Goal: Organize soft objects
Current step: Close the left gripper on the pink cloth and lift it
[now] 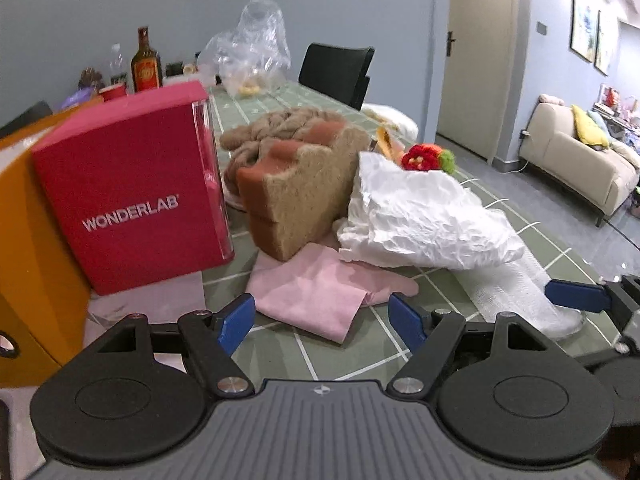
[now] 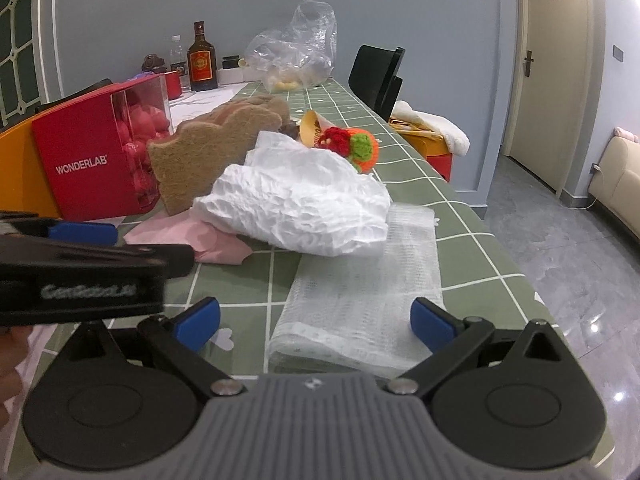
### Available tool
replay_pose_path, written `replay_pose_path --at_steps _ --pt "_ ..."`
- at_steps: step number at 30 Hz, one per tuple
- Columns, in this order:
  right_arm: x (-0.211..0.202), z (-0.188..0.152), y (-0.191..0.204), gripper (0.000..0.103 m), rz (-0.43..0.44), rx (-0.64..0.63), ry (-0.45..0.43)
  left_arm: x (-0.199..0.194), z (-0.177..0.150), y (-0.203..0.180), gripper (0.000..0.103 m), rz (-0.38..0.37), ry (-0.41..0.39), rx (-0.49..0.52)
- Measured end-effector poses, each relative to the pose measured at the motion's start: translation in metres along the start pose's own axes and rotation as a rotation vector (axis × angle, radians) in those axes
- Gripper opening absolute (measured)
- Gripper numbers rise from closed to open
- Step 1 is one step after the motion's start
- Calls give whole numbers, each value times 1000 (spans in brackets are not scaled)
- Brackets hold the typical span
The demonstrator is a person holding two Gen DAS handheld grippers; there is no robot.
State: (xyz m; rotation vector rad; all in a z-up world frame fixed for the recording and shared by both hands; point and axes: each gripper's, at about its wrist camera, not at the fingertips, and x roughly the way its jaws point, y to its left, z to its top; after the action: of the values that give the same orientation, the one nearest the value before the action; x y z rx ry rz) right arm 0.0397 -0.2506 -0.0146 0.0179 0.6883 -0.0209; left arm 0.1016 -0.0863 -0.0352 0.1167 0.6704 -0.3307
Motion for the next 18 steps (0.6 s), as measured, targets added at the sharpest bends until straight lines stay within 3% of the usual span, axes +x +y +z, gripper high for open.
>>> replay_pose_path --at_steps 4,8,11,12,14,18 --pt "0 0 -1 100 7 2 -2 9 2 3 84 36 43 -41" --pt "-1 0 -2 100 17 4 -5 11 4 2 78 70 37 -28" --pt "-1 0 -2 100 23 7 -7 10 4 1 57 45 32 -40" --pt "-1 0 -2 100 25 8 -8 9 4 -1 45 44 28 -32" --pt "-1 0 -4 100 31 13 -10 8 4 -4 31 57 15 -9" --pt "-2 0 -5 100 40 20 -14 6 1 -8 12 74 4 32"
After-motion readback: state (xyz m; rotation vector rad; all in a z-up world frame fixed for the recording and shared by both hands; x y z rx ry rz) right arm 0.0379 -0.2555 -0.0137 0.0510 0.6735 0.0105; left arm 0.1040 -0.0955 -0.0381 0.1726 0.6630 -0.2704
